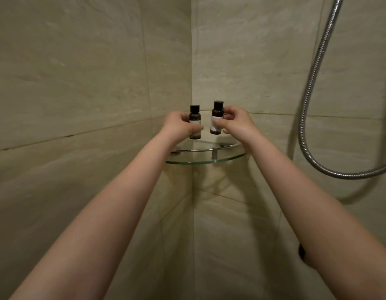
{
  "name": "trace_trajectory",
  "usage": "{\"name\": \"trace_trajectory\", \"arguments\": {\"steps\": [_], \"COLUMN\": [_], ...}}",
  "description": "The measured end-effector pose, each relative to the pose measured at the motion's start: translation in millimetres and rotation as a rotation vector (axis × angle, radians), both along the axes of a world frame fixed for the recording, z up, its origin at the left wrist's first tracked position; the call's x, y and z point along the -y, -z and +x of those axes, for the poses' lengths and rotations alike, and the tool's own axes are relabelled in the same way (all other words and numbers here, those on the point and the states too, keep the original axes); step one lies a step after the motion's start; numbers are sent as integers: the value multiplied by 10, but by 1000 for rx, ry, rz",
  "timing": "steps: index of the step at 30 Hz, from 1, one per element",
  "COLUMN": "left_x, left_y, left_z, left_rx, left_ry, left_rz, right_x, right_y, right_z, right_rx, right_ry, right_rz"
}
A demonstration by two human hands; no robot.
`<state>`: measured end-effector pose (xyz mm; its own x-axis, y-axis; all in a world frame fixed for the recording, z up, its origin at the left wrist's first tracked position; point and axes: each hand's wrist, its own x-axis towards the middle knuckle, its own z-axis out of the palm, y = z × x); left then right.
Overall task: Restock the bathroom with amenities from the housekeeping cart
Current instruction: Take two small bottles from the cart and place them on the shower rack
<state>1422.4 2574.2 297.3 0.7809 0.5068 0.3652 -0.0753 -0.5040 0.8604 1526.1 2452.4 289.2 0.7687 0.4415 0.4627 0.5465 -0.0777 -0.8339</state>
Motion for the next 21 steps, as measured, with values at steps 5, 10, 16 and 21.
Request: {"name": "trace_trajectory", "arguments": {"steps": [5,10,16,21], "left_x": [-167,-214,-265,-282], "left_y": [53,142,183,192], "left_z": [302,477,541,510], "left_rx": [-141,-275,-312,-394], "left_ry": [-33,-5,-31,-50], "left_rz": [122,112,100,163], "right_x": [-85,-219,-245,-221], "right_y": [-21,58,115,106], "right_z": [244,380,515,530], "right_rx": [25,46,24,72], "right_ry": [-100,-129,-130,-102], "right_rz": [-253,-434,-409,-473]}}
